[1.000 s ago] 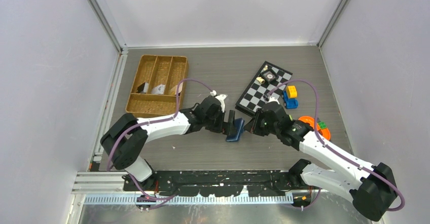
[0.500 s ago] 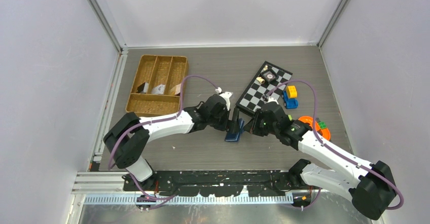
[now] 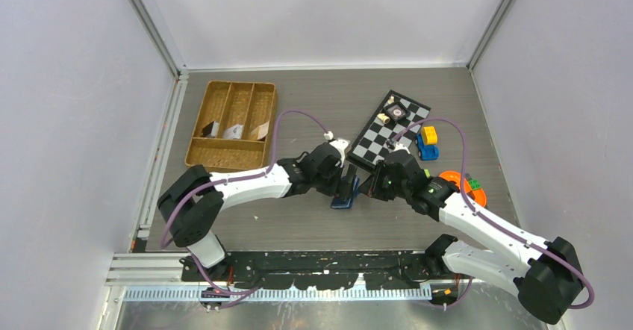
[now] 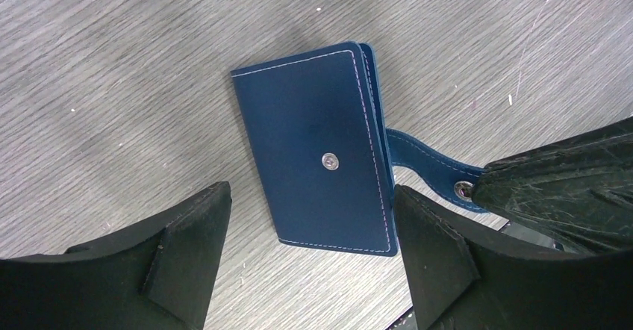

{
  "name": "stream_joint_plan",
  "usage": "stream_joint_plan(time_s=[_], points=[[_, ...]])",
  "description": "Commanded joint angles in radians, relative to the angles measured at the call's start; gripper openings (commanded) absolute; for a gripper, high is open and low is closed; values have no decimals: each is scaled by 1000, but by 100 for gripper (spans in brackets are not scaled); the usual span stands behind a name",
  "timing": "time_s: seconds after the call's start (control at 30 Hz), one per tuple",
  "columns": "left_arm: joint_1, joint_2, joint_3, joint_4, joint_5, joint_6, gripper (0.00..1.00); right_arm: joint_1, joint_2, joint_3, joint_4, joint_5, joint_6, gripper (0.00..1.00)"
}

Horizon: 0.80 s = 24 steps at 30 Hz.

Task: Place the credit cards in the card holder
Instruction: Open the card holder at the center of the board.

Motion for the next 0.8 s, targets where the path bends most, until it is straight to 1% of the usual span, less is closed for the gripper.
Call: stream_joint_plan(time_s=[0.0,0.1,0.27,0.4,0.53,0.63,0.7,0.77], points=[[-5,1,27,18,-8,20,81,2,-28,31,18,2,9,0],[-5,-3,18,16,-16,15,80,2,-45,36,7,12,10,0],[-6,-6,18,-14,-61,9,71,1,-62,35,-8,18,10,0],[-12,-10,24,-44,-94,18,68,2,-66,35,-15,21,8,0],[-15,-11,27,-45,-98,21,64,1,-65,30,-17,22,8,0],[-16,-9,30,-45,-100,22,58,1,-65,25,-22,25,10,1],[-17,-10,30,-47,-112,21,55,2,-65,22,-32,25,9,0],[-20,-13,31,-52,-131,24,52,1,-66,17,-48,61,9,0]])
